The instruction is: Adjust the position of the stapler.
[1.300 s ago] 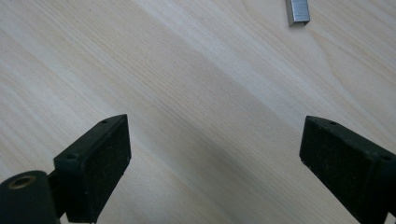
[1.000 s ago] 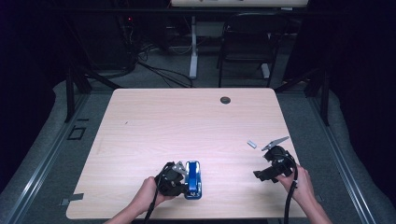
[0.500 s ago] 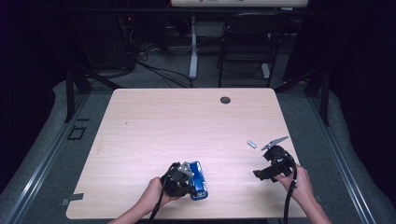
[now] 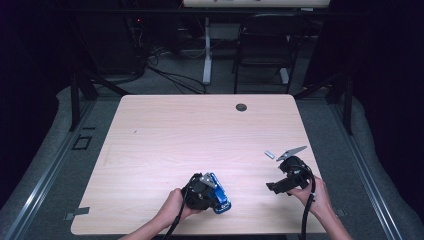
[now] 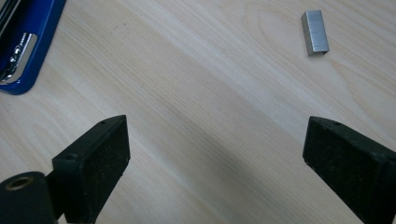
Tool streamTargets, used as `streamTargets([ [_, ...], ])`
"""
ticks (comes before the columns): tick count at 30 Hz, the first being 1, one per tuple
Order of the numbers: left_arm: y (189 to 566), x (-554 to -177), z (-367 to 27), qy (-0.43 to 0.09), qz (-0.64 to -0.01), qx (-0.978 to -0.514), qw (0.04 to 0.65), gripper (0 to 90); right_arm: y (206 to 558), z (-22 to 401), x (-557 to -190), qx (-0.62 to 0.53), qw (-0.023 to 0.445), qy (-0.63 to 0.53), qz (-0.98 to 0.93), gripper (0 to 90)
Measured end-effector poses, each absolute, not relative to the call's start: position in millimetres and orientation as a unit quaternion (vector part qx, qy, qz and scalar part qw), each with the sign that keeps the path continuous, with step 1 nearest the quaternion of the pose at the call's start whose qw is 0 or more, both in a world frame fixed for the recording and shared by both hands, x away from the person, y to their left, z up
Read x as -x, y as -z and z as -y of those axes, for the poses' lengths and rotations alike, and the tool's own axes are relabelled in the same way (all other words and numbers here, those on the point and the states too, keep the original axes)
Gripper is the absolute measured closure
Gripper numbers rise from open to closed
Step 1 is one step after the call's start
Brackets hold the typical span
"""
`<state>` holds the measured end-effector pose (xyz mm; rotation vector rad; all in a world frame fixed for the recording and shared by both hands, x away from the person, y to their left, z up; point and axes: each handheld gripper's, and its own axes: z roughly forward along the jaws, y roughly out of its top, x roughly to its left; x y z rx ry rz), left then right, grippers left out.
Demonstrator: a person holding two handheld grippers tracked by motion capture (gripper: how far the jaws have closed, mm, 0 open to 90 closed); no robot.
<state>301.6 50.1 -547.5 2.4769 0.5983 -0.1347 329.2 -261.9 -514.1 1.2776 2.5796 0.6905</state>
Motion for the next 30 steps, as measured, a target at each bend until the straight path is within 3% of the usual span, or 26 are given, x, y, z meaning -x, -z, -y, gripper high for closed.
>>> streamTargets([
  [22,552,-310,-16,0.047,-0.214,-0.922,0.32,89.9,514,246,-330,-0.41,0.084,-0.238,-0.876,14.1],
  [25,548,-311,-18,0.063,-0.206,-0.926,0.309,79.9,514,245,-329,-0.41,0.081,-0.243,-0.876,14.3],
  [30,538,-314,-33,0.071,-0.224,-0.929,0.284,46.4,513,239,-327,-0.396,0.067,-0.251,-0.881,14.0],
])
